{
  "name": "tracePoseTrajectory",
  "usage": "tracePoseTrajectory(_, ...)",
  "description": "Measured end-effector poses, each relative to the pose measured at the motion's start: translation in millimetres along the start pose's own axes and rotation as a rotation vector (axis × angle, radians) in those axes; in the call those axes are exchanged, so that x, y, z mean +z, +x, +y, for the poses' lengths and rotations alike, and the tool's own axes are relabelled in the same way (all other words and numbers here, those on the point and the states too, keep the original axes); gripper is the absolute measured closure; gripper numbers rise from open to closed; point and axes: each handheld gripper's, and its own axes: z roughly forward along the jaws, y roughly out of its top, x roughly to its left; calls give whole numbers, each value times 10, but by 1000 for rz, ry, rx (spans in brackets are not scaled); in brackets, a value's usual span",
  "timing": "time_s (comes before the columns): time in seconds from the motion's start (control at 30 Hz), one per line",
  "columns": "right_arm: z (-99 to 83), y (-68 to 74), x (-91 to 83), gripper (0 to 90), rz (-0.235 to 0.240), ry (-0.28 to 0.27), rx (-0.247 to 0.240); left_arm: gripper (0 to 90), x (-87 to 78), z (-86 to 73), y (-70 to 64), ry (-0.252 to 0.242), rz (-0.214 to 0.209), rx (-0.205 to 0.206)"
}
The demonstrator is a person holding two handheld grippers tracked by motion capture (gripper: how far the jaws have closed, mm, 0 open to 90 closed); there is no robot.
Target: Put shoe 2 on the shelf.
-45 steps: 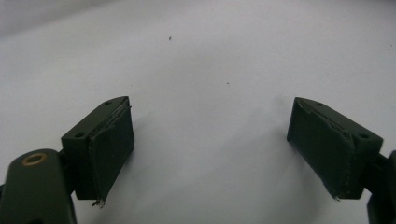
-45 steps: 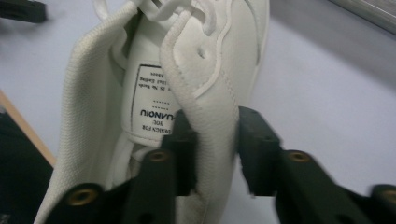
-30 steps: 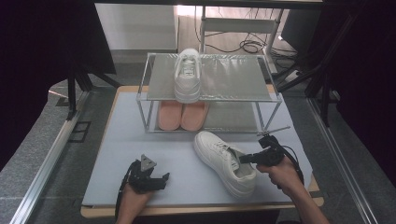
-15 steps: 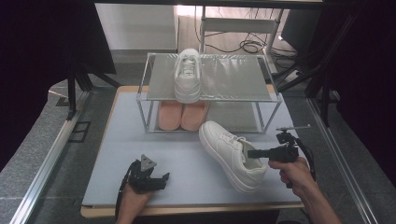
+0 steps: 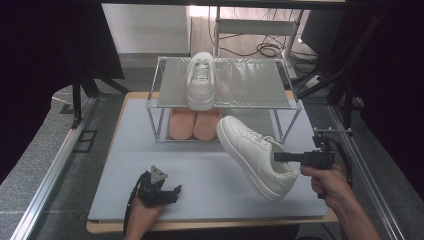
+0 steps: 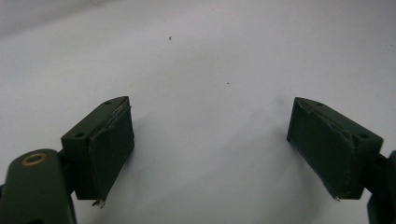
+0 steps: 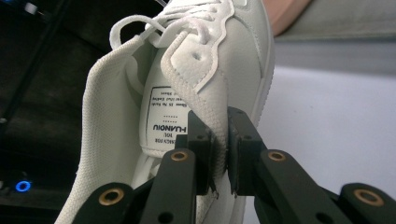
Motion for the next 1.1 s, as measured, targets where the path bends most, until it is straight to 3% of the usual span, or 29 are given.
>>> tracePoseTrajectory(0.3, 99, 121, -125, 815, 75, -39, 29, 148, 0, 1, 1, 2, -1, 0)
tracePoseTrajectory(0.7, 331, 246, -217, 813, 119, -134, 60, 148, 1, 1, 1, 0, -3, -2)
tracePoseTrajectory(1.1, 675, 211, -136, 808, 71, -237, 121, 148, 0, 1, 2, 2, -2, -1)
